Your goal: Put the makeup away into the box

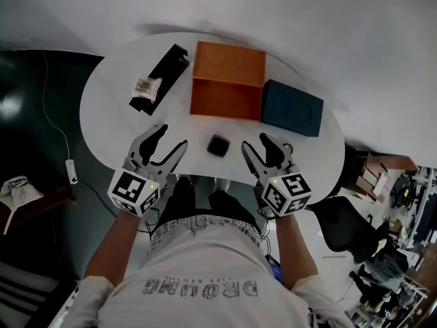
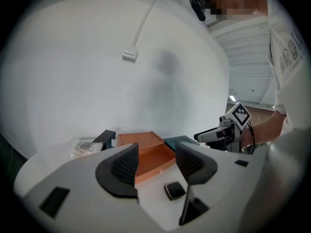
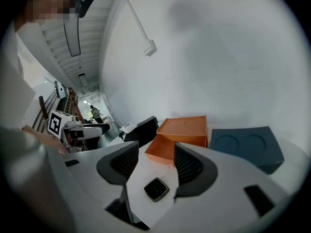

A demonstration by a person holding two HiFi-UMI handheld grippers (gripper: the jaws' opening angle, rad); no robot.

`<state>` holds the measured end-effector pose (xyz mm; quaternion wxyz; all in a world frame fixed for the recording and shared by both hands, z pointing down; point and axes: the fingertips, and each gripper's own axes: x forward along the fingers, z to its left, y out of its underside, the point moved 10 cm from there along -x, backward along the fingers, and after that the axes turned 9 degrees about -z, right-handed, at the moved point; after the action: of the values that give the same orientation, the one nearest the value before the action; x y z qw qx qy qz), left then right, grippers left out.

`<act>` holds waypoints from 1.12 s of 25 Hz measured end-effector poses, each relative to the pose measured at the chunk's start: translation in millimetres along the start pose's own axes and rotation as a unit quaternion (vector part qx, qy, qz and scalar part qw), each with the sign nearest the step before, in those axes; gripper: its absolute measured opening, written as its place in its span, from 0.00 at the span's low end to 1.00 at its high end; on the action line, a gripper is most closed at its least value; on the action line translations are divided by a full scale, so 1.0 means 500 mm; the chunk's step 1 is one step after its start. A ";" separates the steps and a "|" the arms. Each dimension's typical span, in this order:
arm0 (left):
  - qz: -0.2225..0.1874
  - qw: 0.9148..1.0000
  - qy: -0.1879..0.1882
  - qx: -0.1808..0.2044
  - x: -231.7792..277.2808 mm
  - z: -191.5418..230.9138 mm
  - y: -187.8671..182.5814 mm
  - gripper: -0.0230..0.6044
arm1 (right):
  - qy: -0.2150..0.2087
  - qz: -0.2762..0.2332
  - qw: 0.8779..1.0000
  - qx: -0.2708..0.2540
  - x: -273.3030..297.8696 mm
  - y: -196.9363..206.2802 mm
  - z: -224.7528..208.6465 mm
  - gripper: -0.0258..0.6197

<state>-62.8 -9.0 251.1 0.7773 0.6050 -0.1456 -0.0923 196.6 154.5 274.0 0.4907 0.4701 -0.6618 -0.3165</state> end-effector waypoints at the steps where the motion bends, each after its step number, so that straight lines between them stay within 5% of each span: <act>1: 0.002 1.000 0.010 0.000 0.005 0.012 0.003 0.44 | 0.007 0.003 1.000 0.002 0.009 0.004 0.004 0.41; 13: 0.042 0.996 0.079 -0.011 0.045 0.103 0.051 0.44 | 0.057 0.054 0.997 0.018 0.107 0.099 0.019 0.42; 28: 0.074 0.993 0.082 -0.035 0.053 0.130 0.107 0.44 | 0.009 0.135 0.990 -0.037 0.187 0.186 0.016 0.50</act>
<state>-61.5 -63.3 320.6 0.8120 0.5706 -0.1225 0.0100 152.7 100.2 386.4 0.5521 0.3607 -0.7025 -0.2676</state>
